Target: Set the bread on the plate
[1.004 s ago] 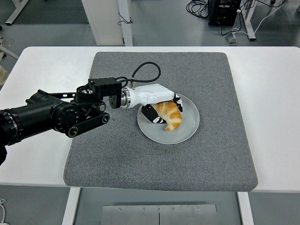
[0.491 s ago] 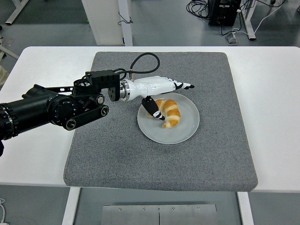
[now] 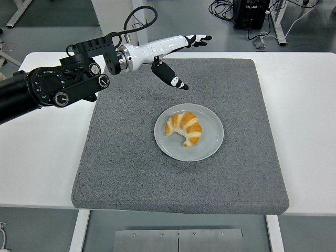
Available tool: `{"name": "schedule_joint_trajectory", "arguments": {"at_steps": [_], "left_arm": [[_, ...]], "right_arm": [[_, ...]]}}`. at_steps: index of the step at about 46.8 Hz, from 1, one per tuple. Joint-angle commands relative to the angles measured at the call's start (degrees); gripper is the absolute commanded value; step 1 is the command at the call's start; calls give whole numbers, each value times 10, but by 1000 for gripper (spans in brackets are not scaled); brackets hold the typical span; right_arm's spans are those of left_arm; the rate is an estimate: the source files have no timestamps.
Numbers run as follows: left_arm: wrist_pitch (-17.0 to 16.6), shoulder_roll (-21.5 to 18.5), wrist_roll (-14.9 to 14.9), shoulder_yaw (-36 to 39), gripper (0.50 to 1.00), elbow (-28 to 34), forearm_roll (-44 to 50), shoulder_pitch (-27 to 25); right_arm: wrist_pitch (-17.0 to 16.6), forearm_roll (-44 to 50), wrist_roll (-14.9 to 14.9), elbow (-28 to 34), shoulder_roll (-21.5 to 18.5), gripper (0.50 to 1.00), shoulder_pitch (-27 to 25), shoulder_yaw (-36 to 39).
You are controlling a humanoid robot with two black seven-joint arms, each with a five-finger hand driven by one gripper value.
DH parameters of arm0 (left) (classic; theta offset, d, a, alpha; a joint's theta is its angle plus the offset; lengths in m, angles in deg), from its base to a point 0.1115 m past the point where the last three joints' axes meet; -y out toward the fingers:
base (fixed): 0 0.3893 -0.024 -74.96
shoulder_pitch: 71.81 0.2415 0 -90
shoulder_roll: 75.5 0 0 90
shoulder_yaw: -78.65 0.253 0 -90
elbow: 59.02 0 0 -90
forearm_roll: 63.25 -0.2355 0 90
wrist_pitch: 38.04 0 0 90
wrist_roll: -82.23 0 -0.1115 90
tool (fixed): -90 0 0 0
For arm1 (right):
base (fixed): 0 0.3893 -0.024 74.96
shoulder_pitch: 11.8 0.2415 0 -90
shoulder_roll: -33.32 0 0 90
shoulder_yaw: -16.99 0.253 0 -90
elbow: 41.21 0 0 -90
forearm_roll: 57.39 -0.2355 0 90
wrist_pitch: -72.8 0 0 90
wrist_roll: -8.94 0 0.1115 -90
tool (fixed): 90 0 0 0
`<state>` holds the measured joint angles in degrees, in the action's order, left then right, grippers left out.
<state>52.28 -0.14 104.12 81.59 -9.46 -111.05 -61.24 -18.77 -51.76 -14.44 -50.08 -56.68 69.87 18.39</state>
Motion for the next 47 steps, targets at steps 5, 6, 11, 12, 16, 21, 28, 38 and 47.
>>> {"name": "schedule_joint_trajectory", "arguments": {"at_steps": [5,6,11,12,16,21,28,38,47], "left_arm": [[0,-19,1,-42,972,-14,85,5],[0,-20,1,-51,972,-18,96,7],[0,-14,2,-80,972,-65,134,19],[0,-13,2,-83,972,-75,140,23],[1,-4,1,-101,974,-107,181,36],[15,26,-2,-109,974,-154,234,47],[42,74,-5,-129,974,-234,324,64],[93,108,-8,-192,974,-320,386,81],[122,112,-36,-254,974,-337,422,110]], "right_arm": [[0,0,0,0,0,1000,0,0],[1,0,0,0,0,1000,1,0],[0,0,0,0,0,1000,1,0],[0,0,0,0,0,1000,1,0],[1,0,0,0,0,1000,1,0],[0,0,0,0,0,1000,1,0],[0,0,0,0,0,1000,0,0],[0,0,0,0,0,1000,0,0],[0,0,0,0,0,1000,0,0]]}}
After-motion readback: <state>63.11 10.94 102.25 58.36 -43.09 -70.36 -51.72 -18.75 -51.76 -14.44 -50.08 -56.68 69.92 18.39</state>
